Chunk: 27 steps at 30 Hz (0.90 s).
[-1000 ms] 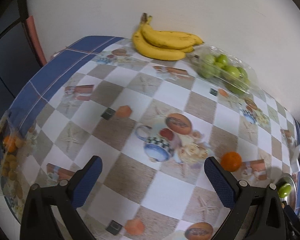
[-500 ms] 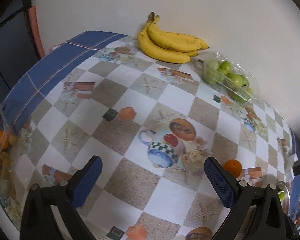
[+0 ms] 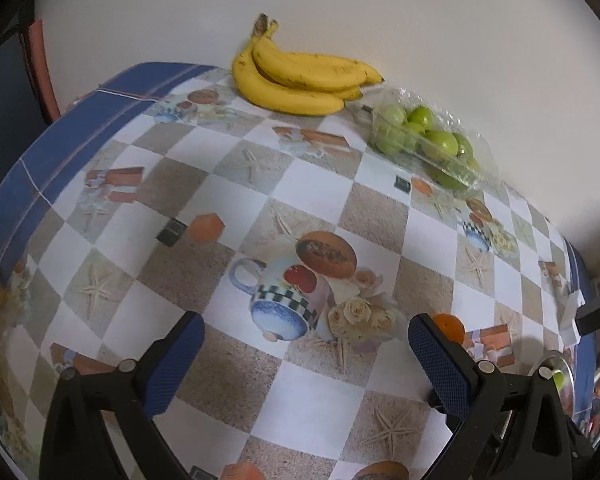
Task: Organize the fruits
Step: 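Move both open tools back from the bowl toward the remaining fruit, then close the right tool on the dark plum while the left tool closes on the orange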
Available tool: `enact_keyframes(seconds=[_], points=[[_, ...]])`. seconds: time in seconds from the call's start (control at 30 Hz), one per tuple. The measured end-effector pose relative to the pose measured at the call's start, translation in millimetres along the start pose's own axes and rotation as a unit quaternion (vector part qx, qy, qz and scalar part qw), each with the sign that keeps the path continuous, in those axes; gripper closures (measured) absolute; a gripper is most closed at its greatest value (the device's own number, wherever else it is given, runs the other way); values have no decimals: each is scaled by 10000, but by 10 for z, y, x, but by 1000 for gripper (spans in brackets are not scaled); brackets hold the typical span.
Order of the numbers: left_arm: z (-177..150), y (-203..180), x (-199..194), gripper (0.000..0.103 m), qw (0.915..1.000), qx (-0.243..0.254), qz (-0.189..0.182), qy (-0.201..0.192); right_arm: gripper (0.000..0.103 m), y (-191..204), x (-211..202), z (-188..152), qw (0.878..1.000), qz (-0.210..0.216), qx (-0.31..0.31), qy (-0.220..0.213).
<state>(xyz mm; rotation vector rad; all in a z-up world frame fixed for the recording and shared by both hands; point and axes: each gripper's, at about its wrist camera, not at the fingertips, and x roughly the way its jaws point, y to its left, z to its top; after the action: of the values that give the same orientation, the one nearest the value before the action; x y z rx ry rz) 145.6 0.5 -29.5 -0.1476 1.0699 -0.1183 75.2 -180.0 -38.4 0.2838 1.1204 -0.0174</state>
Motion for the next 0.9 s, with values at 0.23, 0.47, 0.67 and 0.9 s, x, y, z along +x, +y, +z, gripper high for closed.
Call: enact_keyframes(seconds=[0.23, 0.47, 0.67, 0.9], points=[[-61, -21, 165, 0, 9993, -22, -43, 372, 44, 36, 140, 1, 9998, -46, -54, 171], [-80, -51, 204, 2, 9989, 8, -26, 468, 61, 77, 236, -14, 9994, -83, -125, 311], [-82, -68, 208, 3, 9987, 11, -91, 511, 66, 73, 264, -26, 9991, -143, -117, 369], [-92, -101, 206, 3, 9986, 51, -115, 518, 72, 58, 279, -30, 9992, -93, -55, 396]])
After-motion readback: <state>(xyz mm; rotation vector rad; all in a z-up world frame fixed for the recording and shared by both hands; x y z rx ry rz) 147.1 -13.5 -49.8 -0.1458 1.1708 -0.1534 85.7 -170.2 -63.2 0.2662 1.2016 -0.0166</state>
